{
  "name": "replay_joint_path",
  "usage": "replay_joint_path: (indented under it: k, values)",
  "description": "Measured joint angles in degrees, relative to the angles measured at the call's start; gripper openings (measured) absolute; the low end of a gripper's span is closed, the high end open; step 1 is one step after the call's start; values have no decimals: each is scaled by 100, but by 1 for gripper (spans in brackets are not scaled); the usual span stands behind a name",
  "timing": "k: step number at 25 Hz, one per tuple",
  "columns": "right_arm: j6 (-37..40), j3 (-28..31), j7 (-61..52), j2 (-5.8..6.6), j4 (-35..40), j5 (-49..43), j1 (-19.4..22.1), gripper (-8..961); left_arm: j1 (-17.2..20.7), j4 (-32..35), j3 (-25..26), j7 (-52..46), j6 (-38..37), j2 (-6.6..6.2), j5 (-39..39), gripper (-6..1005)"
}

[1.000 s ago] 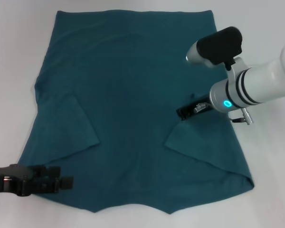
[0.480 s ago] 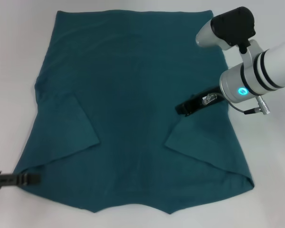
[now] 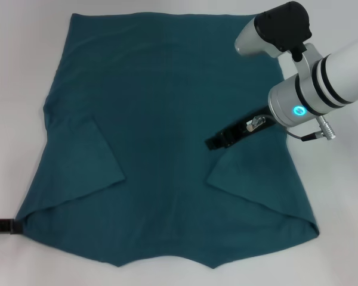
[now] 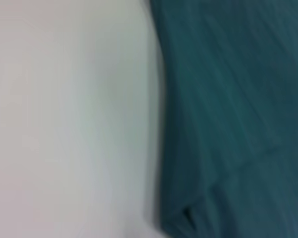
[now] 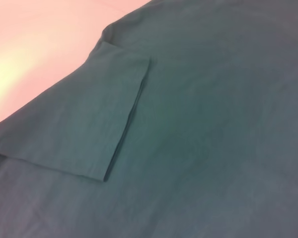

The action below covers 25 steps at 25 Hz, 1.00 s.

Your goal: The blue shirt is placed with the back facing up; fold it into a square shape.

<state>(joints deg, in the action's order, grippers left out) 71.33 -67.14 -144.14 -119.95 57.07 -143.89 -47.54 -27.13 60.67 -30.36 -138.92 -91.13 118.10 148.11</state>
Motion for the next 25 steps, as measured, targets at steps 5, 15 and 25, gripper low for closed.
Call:
replay_joint_path:
  k: [5,15,25]
  values:
    - [-7,19,0,21,8,2,-22,237,-64,0,-282,-142,392,41,32,848]
    - [-57,36,-14,17,-10,-27,-36,561,-358,-155,-787,-350,913,94,488,848]
    - [-82,44,-87,23,9,-34,15,565,-692,-429,-873,-409,1001,117,881,847]
